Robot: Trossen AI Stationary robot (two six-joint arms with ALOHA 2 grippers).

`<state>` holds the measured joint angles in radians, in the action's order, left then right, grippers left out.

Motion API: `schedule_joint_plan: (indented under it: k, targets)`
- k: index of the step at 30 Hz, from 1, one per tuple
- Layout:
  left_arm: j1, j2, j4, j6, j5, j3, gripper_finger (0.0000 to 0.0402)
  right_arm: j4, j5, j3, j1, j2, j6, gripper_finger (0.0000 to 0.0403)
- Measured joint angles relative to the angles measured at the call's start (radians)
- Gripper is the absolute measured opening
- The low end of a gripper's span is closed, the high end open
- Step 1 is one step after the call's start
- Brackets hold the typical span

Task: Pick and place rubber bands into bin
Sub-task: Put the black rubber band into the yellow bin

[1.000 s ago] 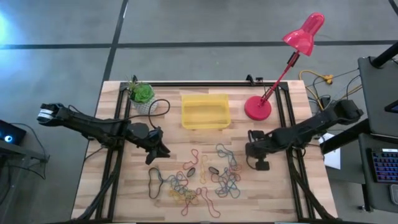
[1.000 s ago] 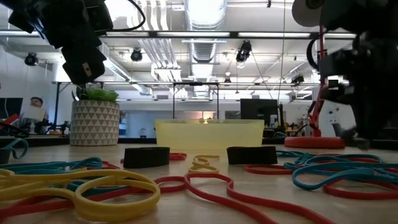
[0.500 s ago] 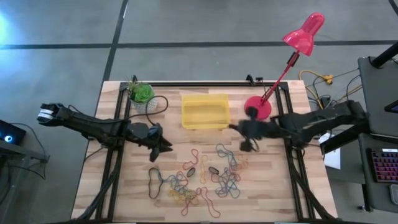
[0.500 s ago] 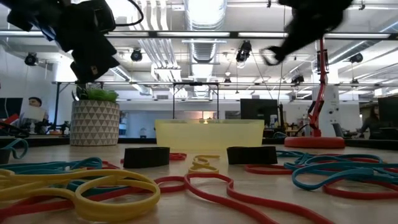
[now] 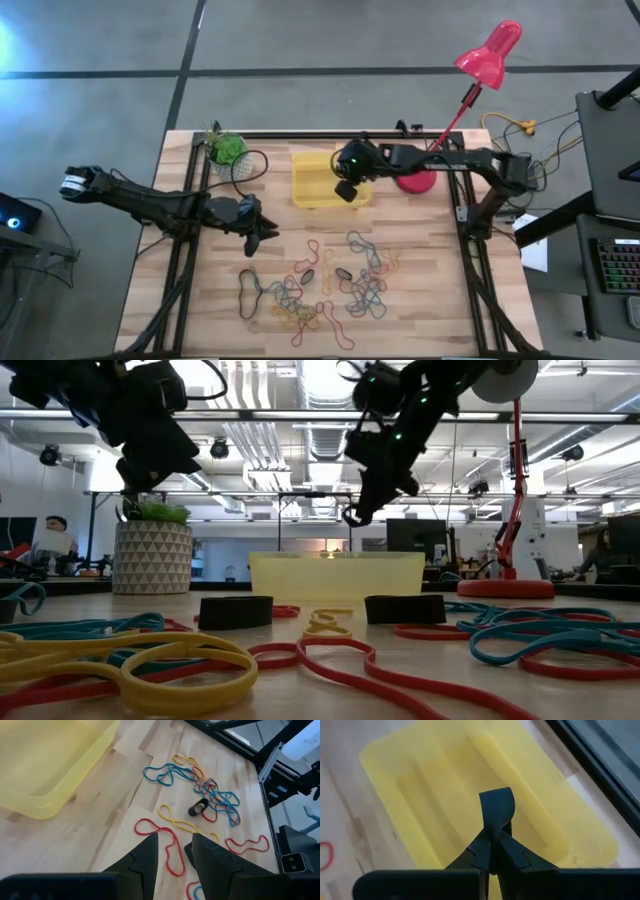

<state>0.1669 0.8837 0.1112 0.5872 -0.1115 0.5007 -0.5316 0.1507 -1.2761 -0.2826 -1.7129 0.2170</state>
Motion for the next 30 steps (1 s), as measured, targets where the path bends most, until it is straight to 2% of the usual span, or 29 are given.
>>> schedule_joint_plan:
  k: [3,7,16,21,25,28,30]
  targets:
    - [0.0,0.0,-0.001,0.0,0.0,0.0,0.0104,-0.073,-0.009,-0.072,-0.011,-0.059,-0.027,0.0009]
    - [0.0,0.0,0.0,0.0,0.0,0.0,0.0104,-0.108,-0.095,-0.124,-0.016,-0.104,-0.115,0.0026]
    - [0.0,0.0,0.003,-0.013,0.0,0.0,0.0104,-0.113,-0.09,-0.132,-0.02,-0.095,-0.105,0.0133]
    - [0.0,0.003,0.004,-0.022,0.007,0.0,0.0104,-0.132,-0.04,-0.112,-0.02,-0.089,-0.106,0.0169]
    - [0.009,0.005,0.029,-0.029,0.132,0.0,0.0104,-0.16,-0.105,-0.099,-0.009,-0.061,-0.134,0.0179]
    - [0.029,0.008,0.138,-0.028,0.229,0.0,0.0104,-0.213,-0.132,-0.082,0.023,-0.029,-0.18,0.0179]
    - [0.055,0.011,0.239,-0.029,0.24,0.0,0.0104,-0.228,-0.137,-0.062,0.049,0.006,-0.199,0.0177]
